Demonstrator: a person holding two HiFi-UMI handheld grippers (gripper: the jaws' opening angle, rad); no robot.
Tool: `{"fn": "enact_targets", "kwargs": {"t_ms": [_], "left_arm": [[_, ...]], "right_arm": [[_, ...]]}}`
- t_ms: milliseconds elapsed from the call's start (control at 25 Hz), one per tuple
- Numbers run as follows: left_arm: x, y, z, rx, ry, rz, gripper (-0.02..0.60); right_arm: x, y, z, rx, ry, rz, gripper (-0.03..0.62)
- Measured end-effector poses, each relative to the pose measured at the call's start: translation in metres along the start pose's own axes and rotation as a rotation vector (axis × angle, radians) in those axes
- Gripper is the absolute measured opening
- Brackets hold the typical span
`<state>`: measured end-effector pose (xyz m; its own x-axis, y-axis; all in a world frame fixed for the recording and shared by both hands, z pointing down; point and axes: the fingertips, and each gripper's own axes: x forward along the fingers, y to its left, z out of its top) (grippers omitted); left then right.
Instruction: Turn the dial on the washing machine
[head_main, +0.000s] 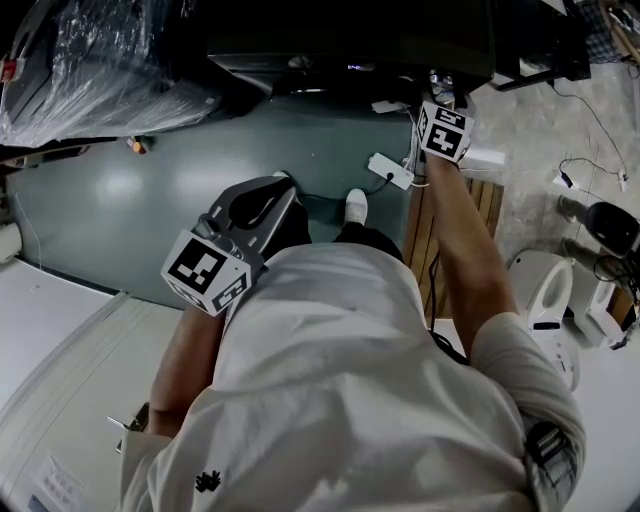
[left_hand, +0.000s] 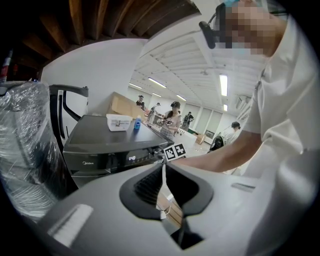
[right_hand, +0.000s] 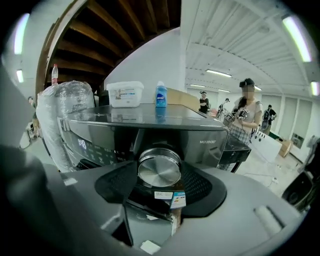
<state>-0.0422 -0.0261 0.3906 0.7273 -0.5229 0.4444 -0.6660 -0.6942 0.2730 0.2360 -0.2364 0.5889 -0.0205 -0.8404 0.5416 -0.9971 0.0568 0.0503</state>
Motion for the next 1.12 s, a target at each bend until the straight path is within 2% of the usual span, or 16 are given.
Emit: {"fn": "enact_targets", "kwargs": {"t_ms": [360, 480, 680, 960, 1120], "left_arm": [[0.003, 0.0, 0.001, 0.004, 0.0, -0.007, 0.074], [0.003, 0.0, -0.001, 0.003, 0.002, -0.009, 0.074], [0.006, -0.001, 0.002, 0.006, 0.0, -0.016, 0.074], [0.008, -0.003, 0.002, 0.008, -0.001, -0.026, 0.074], [0.005, -0.002, 0.0, 0.011, 0.004, -0.024, 0.074]], "right_arm": [[-0.001, -0.005, -0.002, 0.219, -0.035, 0.069, 0.273], [-0.001, -0.005, -0.002, 0.232, -0.037, 0.078, 0.273], [-0.007, -0.004, 0.0, 0.135, -0.047, 0.079, 0.275], [-0.014, 0.007, -0.007, -0.18, -0.029, 0.049, 0.275], [-0.005, 0.013, -0.011, -0.243, -0.021, 0.037, 0.276]]}}
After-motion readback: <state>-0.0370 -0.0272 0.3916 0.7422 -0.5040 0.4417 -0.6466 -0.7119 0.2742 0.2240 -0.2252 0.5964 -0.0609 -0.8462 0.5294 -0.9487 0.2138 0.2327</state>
